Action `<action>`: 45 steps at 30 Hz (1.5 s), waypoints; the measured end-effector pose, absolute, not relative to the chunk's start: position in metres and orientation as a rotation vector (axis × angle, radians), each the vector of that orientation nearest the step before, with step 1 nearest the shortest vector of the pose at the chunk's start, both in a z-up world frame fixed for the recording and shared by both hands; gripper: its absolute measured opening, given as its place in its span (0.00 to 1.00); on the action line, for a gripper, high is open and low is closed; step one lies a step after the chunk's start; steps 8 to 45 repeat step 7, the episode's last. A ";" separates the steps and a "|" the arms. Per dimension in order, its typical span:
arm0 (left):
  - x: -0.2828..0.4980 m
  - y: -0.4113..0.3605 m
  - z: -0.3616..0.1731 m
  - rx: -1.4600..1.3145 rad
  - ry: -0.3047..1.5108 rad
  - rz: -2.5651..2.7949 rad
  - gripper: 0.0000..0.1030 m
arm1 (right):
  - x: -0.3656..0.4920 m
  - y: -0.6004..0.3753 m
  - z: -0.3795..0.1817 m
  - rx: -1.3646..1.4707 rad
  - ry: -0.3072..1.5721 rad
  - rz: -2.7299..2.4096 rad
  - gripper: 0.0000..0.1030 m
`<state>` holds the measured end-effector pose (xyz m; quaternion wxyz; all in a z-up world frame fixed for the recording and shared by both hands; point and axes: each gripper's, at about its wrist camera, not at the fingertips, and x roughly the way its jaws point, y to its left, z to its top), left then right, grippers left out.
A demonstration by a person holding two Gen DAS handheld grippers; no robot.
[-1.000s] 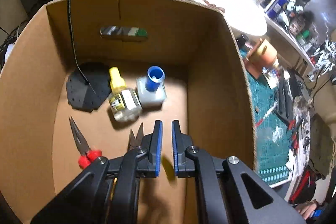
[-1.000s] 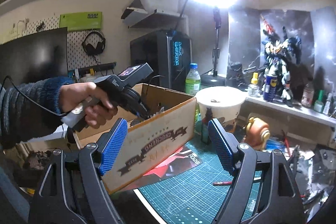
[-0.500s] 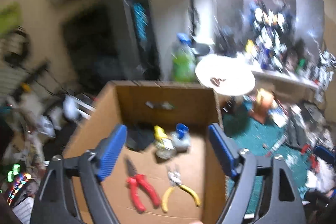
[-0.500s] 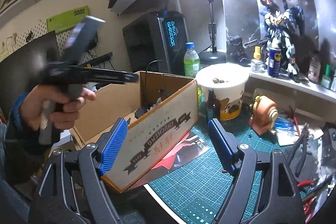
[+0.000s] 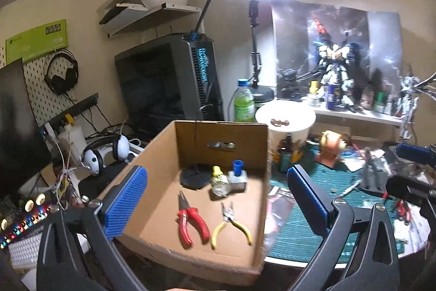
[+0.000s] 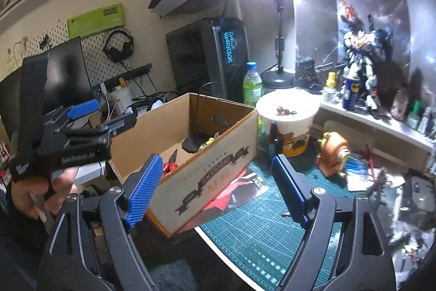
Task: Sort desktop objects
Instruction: 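Raise the empty left tool up out of the box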
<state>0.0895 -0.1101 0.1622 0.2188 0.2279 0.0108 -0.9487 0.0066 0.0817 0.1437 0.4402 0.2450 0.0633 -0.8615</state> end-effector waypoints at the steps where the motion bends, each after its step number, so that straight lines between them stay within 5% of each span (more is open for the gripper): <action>1: 0.092 -0.107 0.161 0.625 0.027 -2.628 1.00 | 0.009 0.085 0.146 0.606 0.160 -2.147 0.79; 45: 0.104 -0.099 0.160 0.587 0.057 -2.607 1.00 | 0.027 0.112 0.153 0.601 0.152 -2.186 0.79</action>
